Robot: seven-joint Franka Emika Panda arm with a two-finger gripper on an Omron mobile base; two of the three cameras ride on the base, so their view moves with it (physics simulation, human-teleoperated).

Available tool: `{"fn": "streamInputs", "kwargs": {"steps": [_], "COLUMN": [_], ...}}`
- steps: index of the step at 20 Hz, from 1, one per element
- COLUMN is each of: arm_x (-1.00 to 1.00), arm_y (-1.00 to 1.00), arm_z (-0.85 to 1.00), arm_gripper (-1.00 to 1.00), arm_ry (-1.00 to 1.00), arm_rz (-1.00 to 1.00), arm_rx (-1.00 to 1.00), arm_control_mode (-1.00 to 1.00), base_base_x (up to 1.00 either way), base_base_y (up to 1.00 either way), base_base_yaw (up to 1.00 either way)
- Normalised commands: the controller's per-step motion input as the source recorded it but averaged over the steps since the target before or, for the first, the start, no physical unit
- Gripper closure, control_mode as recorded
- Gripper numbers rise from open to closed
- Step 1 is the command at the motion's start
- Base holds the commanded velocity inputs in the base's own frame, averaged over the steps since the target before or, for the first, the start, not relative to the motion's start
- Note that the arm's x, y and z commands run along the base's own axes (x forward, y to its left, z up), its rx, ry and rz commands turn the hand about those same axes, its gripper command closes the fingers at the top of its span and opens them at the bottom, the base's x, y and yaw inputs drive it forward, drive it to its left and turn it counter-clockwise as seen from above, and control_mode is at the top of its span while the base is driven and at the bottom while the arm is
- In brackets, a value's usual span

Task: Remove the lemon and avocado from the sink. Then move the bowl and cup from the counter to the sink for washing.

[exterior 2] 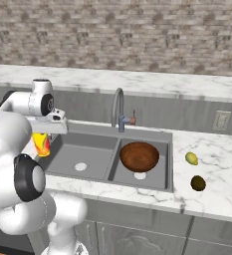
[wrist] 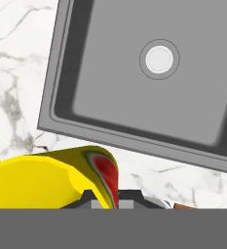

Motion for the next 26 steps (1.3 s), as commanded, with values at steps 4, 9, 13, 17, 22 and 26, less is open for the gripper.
{"fn": "streamInputs", "kwargs": {"steps": [4, 9, 13, 17, 22, 26], "arm_x": [0.01, 0.02, 0.0, 0.02, 0.04, 0.02], "arm_y": [-0.38, -0.39, -0.37, -0.36, -0.34, -0.32], "arm_z": [0.0, 0.0, 0.0, 0.0, 0.0, 0.0], "arm_gripper": [1.0, 1.0, 1.0, 1.0, 1.0, 1.0], "arm_ry": [0.0, 0.0, 0.0, 0.0, 0.0, -0.01], "arm_rz": [0.0, 0.0, 0.0, 0.0, 0.0, 0.0], "arm_rx": [0.0, 0.0, 0.0, 0.01, 0.0, 0.0], "arm_control_mode": [-1.0, -1.0, -1.0, -1.0, -1.0, -1.0], "base_base_x": [0.0, 0.0, 0.0, 0.0, 0.0, 0.0], "base_base_y": [0.0, 0.0, 0.0, 0.0, 0.0, 0.0], "base_base_yaw": [0.0, 0.0, 0.0, 0.0, 0.0, 0.0]}}
